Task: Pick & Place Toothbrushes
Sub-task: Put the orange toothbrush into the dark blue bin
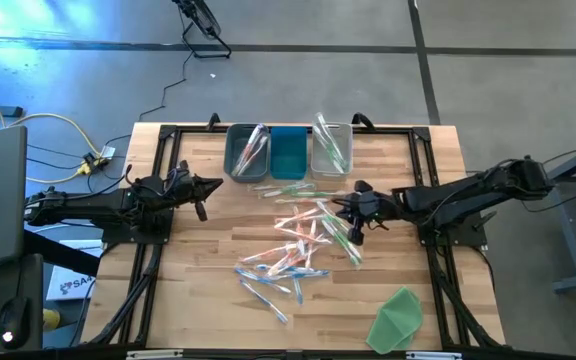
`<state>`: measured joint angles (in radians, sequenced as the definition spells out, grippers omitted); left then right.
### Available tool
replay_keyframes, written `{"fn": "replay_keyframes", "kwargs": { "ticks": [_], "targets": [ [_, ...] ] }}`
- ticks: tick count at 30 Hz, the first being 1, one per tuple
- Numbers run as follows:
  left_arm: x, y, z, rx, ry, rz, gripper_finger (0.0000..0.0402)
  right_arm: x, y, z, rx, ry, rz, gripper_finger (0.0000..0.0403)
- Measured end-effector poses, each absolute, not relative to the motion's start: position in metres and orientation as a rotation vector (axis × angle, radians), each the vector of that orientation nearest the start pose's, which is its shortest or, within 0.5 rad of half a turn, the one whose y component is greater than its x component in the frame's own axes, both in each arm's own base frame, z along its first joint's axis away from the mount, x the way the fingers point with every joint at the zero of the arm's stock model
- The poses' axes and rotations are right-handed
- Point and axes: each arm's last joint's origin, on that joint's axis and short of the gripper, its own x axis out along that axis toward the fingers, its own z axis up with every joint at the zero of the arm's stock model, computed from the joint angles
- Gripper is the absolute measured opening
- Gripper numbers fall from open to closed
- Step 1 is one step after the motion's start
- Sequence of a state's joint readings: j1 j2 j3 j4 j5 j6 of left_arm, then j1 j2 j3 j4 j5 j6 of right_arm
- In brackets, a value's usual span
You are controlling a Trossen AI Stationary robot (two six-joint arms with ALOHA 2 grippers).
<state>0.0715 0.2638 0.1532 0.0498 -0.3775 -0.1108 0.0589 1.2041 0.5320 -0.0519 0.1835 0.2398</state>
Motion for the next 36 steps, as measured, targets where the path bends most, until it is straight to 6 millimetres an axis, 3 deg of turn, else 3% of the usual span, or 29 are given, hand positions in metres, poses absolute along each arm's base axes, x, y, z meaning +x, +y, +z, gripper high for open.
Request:
{"fn": "replay_keyframes", "kwargs": {
  "ticks": [8,13,27,36],
  "targets": [
    [0.109,0.018,0.199,-0.100,0.035,0.452,0.0001,0.235,0.004,0.192,0.172,0.555,-0.211,0.0002],
    [0.109,0.018,0.199,-0.100,0.036,0.452,0.0001,0.233,-0.005,0.205,0.093,0.471,-0.212,0.0002],
    [0.109,0.018,0.199,-0.099,0.037,0.452,0.0001,0.184,-0.025,0.223,0.049,0.230,-0.209,0.0002],
    [0.109,0.018,0.199,-0.099,0.040,0.452,0.0001,0.170,-0.032,0.231,0.021,0.066,-0.251,0.0002]
  ]
}}
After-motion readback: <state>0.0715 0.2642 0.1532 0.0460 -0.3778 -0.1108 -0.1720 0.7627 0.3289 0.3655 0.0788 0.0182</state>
